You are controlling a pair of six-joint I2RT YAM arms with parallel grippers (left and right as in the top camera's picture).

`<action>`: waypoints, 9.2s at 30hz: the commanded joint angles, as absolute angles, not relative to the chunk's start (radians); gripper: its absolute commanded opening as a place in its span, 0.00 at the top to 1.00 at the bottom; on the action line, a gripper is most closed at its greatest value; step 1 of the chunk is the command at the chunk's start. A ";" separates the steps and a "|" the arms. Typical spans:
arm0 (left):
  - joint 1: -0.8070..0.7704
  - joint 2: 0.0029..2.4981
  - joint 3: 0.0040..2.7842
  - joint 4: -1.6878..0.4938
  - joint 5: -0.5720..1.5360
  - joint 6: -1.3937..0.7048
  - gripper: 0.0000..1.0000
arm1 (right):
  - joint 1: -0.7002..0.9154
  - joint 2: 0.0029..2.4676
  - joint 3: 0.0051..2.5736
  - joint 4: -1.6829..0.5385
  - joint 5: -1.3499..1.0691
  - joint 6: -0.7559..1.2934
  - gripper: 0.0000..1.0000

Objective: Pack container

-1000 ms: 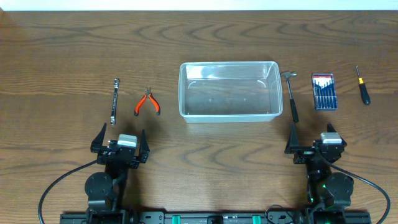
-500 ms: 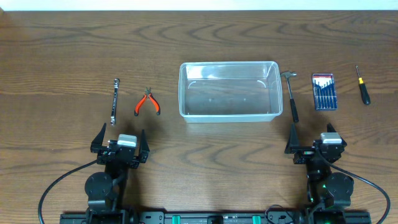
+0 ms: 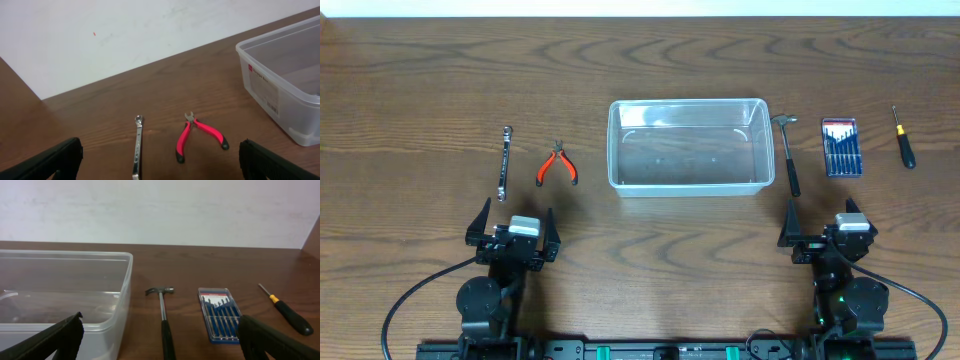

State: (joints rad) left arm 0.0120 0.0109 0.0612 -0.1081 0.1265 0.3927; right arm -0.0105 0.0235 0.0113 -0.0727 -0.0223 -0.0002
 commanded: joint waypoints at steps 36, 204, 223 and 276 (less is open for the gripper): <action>0.016 0.105 0.035 -0.126 0.093 0.067 0.02 | -0.106 0.818 0.937 -0.741 -0.001 0.054 0.01; 0.016 0.570 0.574 -0.645 0.119 -0.102 0.02 | 0.428 2.104 1.991 -1.289 -0.266 -1.051 0.99; 0.016 0.570 0.574 -0.644 0.119 -0.102 0.02 | 0.424 2.354 1.974 -1.294 -0.267 -1.025 0.94; 0.016 0.570 0.574 -0.644 0.119 -0.099 0.02 | -0.300 2.062 1.658 -0.984 0.018 -0.464 0.01</action>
State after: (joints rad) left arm 0.0120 0.5686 0.5507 -0.6460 0.1238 -0.1009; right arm -0.2989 2.0602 1.6932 -1.0058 0.0223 -0.3832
